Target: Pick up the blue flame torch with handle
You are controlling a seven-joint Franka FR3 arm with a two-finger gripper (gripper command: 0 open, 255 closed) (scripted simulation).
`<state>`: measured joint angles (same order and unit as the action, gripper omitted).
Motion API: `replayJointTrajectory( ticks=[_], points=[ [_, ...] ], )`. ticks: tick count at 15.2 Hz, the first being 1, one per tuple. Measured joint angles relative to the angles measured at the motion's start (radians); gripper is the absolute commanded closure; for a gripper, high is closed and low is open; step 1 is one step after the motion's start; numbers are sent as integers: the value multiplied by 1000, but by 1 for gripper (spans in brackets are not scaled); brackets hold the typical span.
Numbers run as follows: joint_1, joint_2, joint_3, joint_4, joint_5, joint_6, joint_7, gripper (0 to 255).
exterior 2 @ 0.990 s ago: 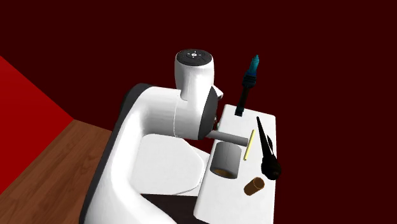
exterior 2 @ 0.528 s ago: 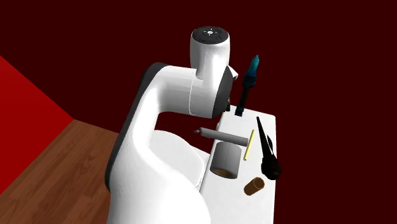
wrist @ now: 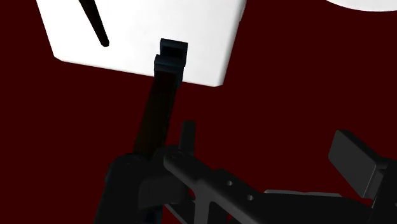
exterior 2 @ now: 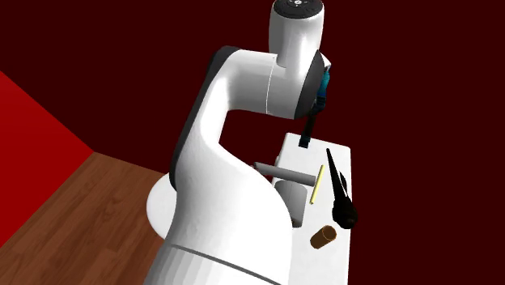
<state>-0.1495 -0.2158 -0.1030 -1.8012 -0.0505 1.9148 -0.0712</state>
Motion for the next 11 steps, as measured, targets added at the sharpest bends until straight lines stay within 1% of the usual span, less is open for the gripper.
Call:
replayJointTrajectory(
  ticks=[3, 11],
  points=[
    [-15, 57, -17, 84, -2, 24, 4, 0],
    [-54, 243, -59, 408, 12, 21, 21, 0]
  ],
)
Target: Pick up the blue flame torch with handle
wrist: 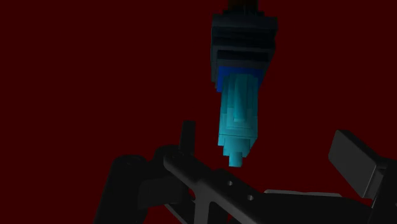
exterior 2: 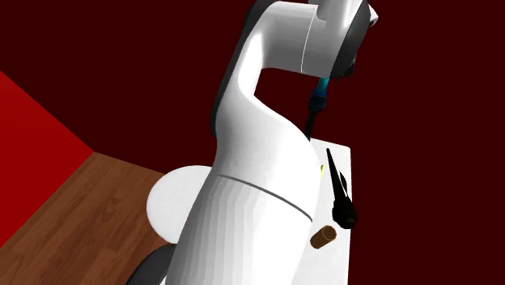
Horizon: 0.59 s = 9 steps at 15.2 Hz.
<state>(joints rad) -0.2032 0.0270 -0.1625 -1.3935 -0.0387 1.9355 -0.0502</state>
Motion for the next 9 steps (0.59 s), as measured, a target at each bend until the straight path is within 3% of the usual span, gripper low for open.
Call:
replayJointTrajectory(
  ticks=[3, 9],
  points=[
    [-11, 27, -10, 37, 6, 16, 0, 0],
    [-9, -7, -9, -83, -4, 105, 8, 0]
  ],
)
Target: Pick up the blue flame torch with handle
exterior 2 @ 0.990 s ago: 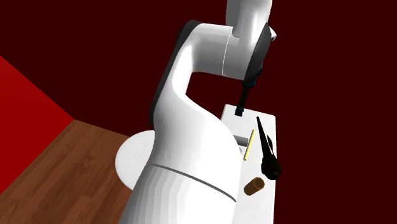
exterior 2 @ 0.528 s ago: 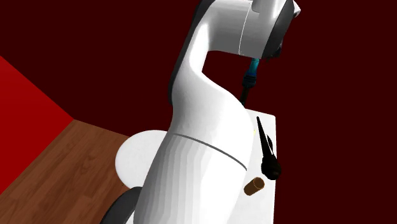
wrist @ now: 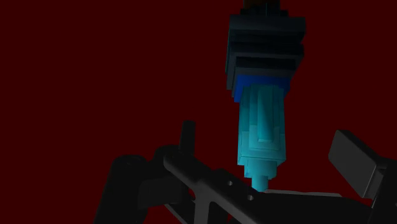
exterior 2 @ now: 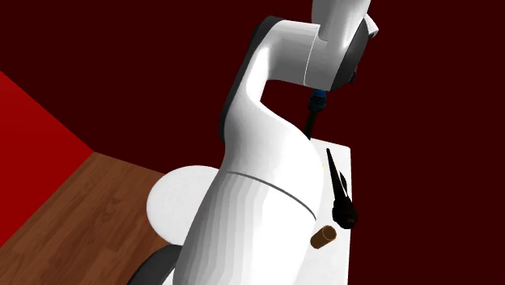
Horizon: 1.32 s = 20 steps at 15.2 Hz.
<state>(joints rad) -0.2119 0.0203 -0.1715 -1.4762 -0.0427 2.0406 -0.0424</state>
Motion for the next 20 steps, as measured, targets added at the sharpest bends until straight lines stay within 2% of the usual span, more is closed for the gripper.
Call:
replayJointTrajectory(
  ticks=[1, 11, 20],
  points=[
    [0, -2, 0, -8, -1, 6, 1, 255],
    [1, -5, 1, -16, -2, 13, 2, 255],
    [-5, 52, -3, 168, 15, -116, -12, 255]
  ],
)
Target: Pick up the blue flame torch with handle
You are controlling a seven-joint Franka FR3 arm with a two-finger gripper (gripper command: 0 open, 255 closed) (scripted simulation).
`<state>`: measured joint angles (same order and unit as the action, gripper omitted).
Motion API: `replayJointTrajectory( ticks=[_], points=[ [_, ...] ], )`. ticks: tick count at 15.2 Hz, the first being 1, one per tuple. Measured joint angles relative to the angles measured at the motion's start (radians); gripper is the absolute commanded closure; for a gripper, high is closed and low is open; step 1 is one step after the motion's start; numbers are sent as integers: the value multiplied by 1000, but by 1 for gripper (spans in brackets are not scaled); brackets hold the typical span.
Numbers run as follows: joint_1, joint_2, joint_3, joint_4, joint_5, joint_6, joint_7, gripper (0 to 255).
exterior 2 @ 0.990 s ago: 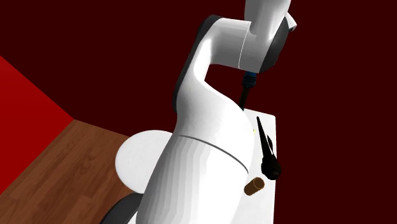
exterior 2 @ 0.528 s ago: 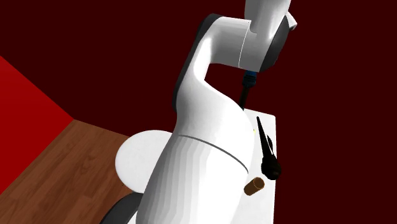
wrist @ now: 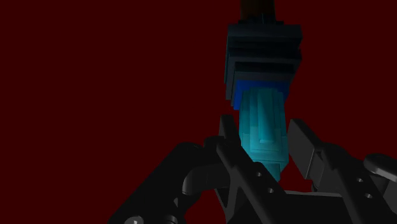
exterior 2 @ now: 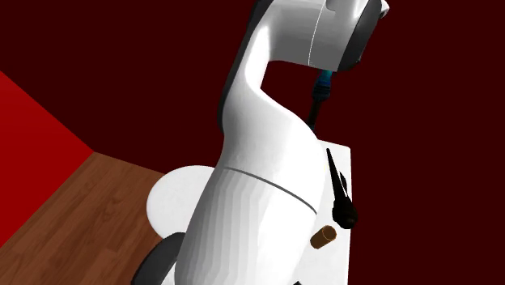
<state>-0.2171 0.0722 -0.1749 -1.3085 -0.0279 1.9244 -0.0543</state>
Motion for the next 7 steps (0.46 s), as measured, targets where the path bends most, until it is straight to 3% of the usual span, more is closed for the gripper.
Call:
replayJointTrajectory(
  ticks=[7],
  points=[
    [-9, 68, -4, 188, 18, -121, -10, 255]
  ],
)
